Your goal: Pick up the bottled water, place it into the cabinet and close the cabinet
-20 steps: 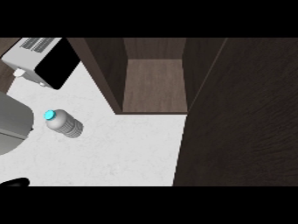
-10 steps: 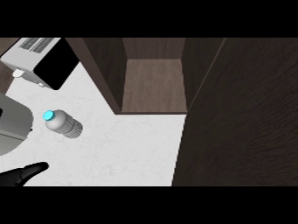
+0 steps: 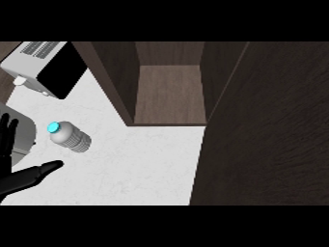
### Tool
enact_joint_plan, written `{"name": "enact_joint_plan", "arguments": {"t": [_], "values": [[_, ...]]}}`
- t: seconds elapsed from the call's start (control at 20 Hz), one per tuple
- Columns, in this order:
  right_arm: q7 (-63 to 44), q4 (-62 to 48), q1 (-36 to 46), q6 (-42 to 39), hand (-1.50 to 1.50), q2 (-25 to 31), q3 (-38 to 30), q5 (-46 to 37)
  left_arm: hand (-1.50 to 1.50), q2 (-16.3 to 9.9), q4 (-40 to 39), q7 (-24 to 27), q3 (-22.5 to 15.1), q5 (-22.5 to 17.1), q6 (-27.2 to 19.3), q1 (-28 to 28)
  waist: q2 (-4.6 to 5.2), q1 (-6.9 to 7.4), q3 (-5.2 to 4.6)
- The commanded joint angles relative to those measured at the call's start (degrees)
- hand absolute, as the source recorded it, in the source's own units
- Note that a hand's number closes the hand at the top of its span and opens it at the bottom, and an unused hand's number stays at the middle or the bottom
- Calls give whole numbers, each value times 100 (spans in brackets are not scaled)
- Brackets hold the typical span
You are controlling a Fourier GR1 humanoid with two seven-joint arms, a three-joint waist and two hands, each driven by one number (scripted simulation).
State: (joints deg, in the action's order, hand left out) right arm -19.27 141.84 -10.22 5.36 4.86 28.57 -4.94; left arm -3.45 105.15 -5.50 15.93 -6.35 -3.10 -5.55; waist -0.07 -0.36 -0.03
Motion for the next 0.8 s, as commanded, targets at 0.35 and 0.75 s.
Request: {"name": "enact_joint_plan", "arguments": {"t": [0.35, 0.75], "values": [[-142, 422, -215, 292, -150, 224, 585, -744, -150, -303, -2417, 1241, 484, -257, 578, 338, -2, -30, -2], [-756, 664, 501, 377, -150, 393, 15, -407, -150, -570, -4288, 2331, 737, -194, 826, 862, 13, -28, -6]]}}
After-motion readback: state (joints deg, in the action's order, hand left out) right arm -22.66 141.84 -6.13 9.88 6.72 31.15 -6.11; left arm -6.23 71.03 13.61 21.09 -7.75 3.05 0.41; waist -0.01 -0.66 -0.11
